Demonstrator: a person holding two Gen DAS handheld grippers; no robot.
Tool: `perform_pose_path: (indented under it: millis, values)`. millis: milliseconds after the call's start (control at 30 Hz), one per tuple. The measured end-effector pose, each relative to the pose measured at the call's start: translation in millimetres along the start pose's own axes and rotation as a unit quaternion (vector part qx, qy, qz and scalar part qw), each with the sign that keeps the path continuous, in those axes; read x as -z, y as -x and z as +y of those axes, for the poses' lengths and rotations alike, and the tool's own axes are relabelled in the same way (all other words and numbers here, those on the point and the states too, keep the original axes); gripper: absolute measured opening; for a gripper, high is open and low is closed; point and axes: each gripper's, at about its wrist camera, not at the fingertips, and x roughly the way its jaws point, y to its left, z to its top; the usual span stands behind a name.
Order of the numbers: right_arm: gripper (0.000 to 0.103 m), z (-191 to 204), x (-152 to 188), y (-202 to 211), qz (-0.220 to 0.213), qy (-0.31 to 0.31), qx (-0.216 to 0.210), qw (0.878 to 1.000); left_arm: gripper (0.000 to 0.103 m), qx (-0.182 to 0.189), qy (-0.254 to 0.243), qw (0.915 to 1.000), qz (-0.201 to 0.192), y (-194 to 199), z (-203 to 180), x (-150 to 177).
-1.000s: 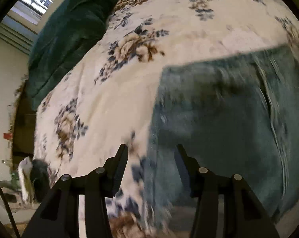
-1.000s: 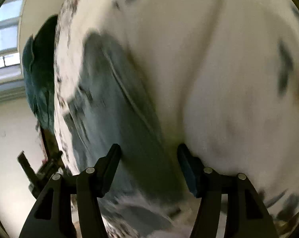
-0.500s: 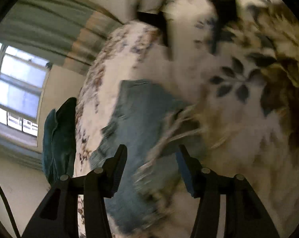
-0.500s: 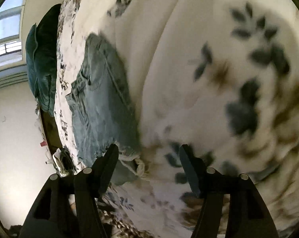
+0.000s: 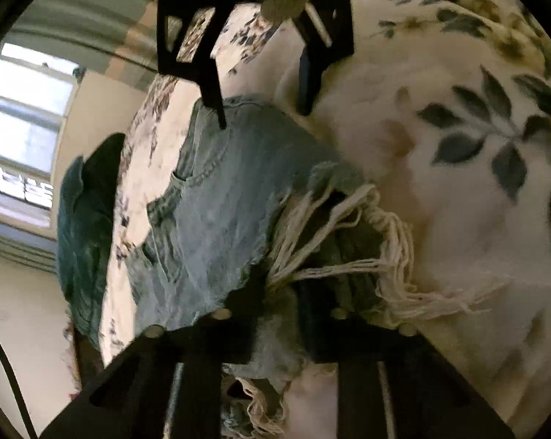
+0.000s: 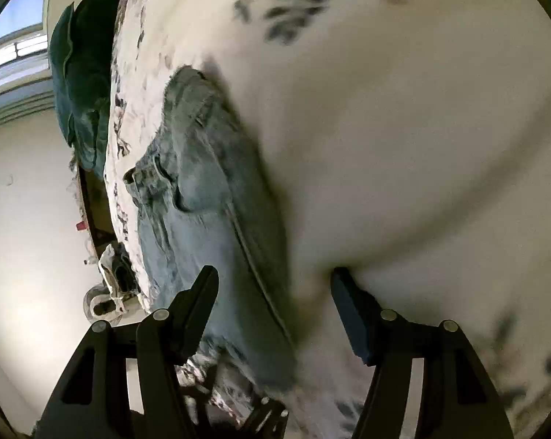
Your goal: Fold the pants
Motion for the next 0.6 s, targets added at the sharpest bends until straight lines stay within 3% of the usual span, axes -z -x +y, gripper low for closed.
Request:
perform_pose_path:
  millis: [133,200,267,333,600]
  values:
    - [0.071,14.8,-20.7,-22.9,0.003,0.01,0.031,0.999,0.007,0.003,0.031,0.9994,-0.017,5.1,12.8,4.9]
    - [0.064,20.0,-20.8,-23.1,-0.012,0.015,0.038,0.999,0.006,0.006,0.048,0.9985,-0.026,11.2,20.8,5.6]
    - [0.029,22.8,-17.2,-16.6,-0.028,0.016,0.039,0.999,0.006,0.01,0.062,0.9976,-0.03,15.0,27.1,7.5]
    - [0.016,25.6,-10.4,-4.5,-0.051,0.013,0.019,0.998,0.006,0.012,0.079,0.9961,-0.037,23.2,36.4,8.6]
    - [0.012,95.9,9.6,22.5,-0.106,0.041,0.008,0.993,0.005,0.022,0.171,0.9843,-0.039,54.1,109.2,37.4]
